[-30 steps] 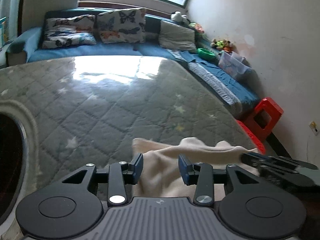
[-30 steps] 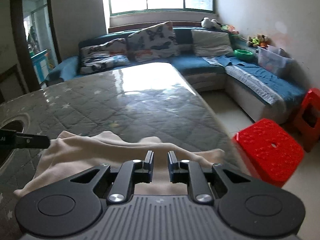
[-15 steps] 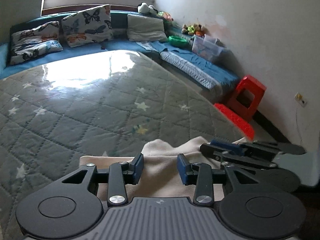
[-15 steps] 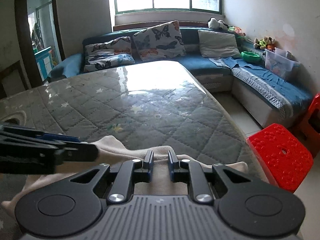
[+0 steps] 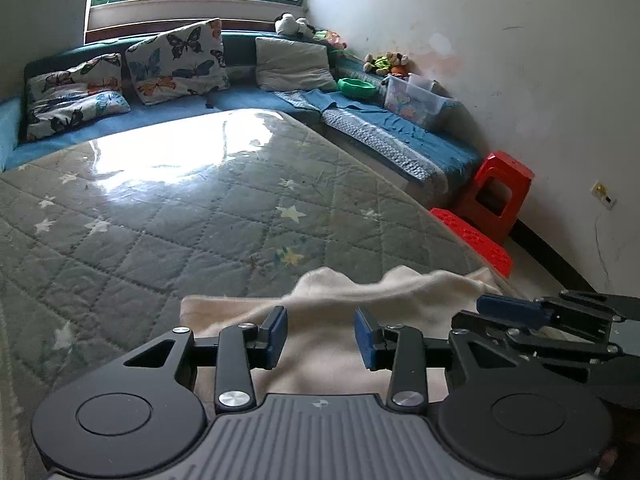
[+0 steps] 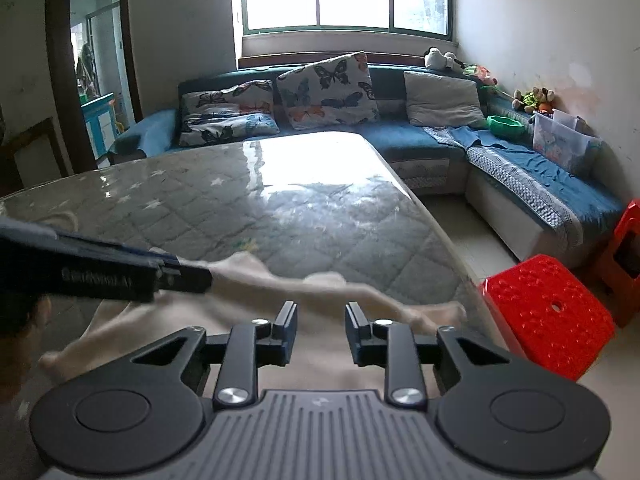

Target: Fold clothes

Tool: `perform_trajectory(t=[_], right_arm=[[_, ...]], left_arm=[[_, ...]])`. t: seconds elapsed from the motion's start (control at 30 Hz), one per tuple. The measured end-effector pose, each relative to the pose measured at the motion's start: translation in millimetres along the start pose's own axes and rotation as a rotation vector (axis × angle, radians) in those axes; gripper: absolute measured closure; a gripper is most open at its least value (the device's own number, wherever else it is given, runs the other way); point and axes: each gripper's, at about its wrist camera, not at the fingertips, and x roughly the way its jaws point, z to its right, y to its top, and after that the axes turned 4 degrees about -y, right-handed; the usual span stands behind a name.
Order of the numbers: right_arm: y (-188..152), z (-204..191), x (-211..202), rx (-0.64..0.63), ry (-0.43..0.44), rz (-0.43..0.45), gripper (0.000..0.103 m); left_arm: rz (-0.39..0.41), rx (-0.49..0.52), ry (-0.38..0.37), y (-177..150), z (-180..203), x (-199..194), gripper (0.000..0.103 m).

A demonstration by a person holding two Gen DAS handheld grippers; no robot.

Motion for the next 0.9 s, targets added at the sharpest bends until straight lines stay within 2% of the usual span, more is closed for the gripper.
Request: perform_trajectory(t=[0.07, 0.17, 0.43, 0.53, 0.63, 0.77, 0.9], right_arm=[[-9.0, -0.1, -13.8, -0.002, 0.003, 0.009, 0.076], [-24.1, 0.7, -35.2, -0.005, -0.003, 0.019, 0.066], [-52.8, -5.6, -46.5, -0.036, -0.038, 0.013, 0.065], [-56.6, -11.1, -45.7, -0.056, -0.057, 0.018, 0.065], [-51.8, -14.5, -52.0, -0.060, -0.058, 0.029, 0.065], [-46.4, -23.4, -56.9, -0.078, -0.018, 0.060, 0.065], [-52.0, -31.8, -48.1, -0.092, -0.019, 0.043, 0.065]], left_arm=[[0.013, 0.023, -0.007, -6.4, 2.8, -13.0, 0.063], [0.015, 0.064, -0.017, -19.2, 8.8, -26.9, 0.062], [-0.030, 0.136, -0.023, -58.7, 24.0, -29.2, 0.062], [-0.007, 0.180, -0.002, -67.0, 27.5, -29.6, 0.062], [-0.001, 0.168, -0.006, -68.0, 26.8, -34.4, 0.061], [0.010, 0.152, -0.014, -69.6, 21.6, -41.5, 0.061], [-0.001, 0.132, -0.011, -73.8, 16.0, -41.6, 0.061]])
